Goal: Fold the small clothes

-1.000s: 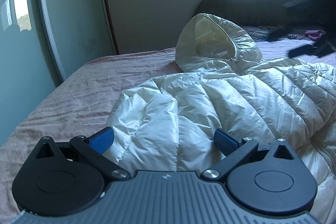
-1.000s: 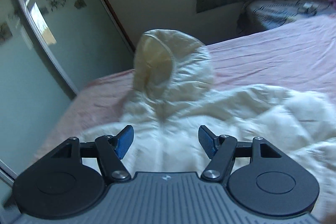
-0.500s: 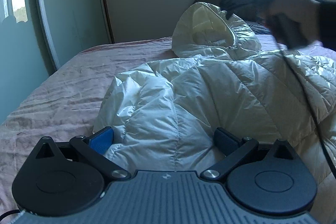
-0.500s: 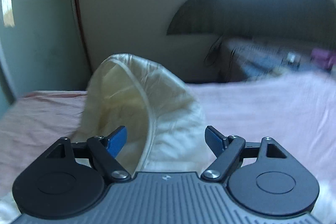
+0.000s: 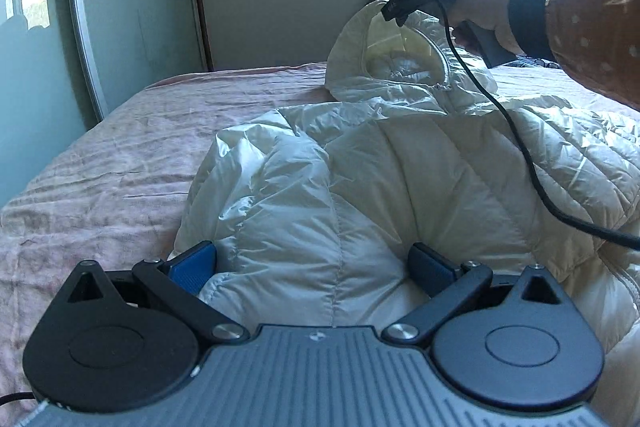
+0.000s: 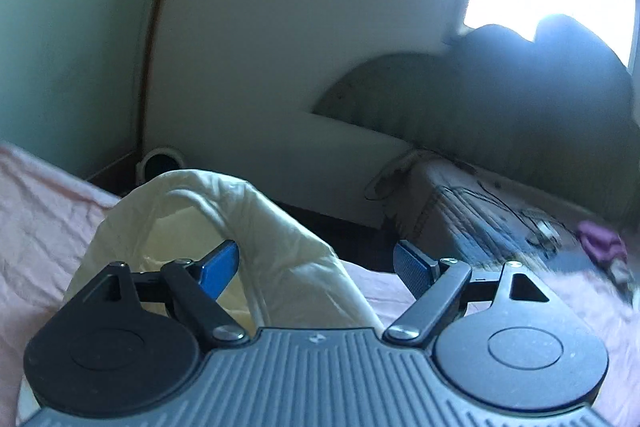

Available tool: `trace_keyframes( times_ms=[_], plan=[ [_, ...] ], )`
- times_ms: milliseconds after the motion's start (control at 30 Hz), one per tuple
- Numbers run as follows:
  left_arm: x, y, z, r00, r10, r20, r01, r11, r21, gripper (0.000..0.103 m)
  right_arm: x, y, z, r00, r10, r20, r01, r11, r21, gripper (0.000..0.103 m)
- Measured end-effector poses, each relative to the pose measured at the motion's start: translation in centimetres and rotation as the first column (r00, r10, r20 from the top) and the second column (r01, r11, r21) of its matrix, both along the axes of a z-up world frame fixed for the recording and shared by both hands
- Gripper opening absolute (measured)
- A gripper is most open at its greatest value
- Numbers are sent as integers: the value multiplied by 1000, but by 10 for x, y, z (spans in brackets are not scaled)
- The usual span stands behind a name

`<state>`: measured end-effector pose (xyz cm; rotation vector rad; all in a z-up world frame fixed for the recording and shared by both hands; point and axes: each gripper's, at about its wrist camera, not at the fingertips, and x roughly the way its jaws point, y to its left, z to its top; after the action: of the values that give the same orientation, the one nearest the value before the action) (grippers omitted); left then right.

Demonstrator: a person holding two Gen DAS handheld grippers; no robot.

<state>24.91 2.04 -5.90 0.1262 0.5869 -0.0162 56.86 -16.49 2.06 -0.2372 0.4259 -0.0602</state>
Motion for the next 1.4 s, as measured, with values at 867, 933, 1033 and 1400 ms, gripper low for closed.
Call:
trace_keyframes(
  times_ms=[867,933,1033,1400],
  plan=[
    [-2,-3,2,1000,6,-5,-6,1000,-2,103,-169,-16,43,941,332,70,-337,936,101,8],
    [-2,-3,2,1000,6,-6,-6,1000,1,103,-184,-21,43,944,323,70,-329,939,103,8],
    [-2,-3,2,1000,6,-6,-6,1000,7,103,-208,-27,44,941,330,78,-337,934,118,8],
    [-6,-18,6,1000,16,21,-18,993,118,103,-272,-47,40,926,365,96,-377,909,178,8]
  ],
)
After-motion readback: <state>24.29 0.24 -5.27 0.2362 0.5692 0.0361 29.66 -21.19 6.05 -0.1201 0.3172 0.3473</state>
